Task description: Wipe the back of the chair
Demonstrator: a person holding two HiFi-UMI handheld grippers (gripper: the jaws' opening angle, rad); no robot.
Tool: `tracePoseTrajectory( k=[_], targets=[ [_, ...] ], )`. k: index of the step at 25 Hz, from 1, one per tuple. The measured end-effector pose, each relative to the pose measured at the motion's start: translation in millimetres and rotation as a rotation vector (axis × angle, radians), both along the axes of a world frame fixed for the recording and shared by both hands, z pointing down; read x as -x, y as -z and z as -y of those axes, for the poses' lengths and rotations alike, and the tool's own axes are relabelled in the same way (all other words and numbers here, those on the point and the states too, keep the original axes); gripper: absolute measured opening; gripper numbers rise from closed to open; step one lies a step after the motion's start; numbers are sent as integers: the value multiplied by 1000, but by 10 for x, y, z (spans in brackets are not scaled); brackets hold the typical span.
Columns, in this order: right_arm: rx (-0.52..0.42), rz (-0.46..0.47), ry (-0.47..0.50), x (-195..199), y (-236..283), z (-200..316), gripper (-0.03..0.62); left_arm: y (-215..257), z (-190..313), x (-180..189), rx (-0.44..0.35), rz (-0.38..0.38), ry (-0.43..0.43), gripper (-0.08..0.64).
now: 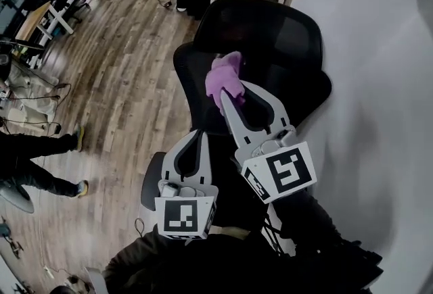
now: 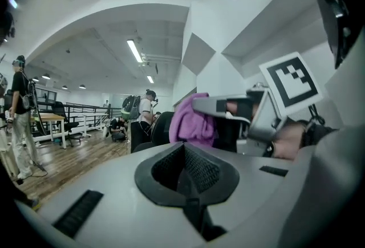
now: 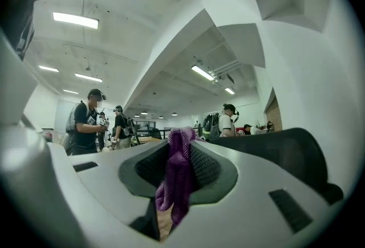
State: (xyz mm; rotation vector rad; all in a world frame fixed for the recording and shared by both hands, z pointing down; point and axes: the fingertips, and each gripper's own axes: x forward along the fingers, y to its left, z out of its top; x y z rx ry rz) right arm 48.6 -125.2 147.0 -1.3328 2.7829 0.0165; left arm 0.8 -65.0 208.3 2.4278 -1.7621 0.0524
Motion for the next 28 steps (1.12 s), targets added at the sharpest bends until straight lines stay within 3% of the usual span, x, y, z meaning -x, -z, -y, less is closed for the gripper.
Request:
tracePoseTrajectory(
  k=[6, 11, 18, 23, 28],
  targets=[
    [-74, 49, 99, 294, 691, 373, 90, -66, -50, 188, 59, 10, 69, 6],
    [-59, 43, 118, 441, 625, 1164, 89, -325, 472, 335, 96, 1, 103, 6],
    [-32, 33, 147, 704, 614, 1595, 89, -465, 581, 583, 143, -7, 161, 6],
    [1, 21, 132, 762, 407, 1902, 89, -640, 663, 757, 169, 10, 196, 6],
    [51, 14, 37, 439, 281, 2164, 89, -664, 716, 715, 172, 38, 164, 6]
  ],
)
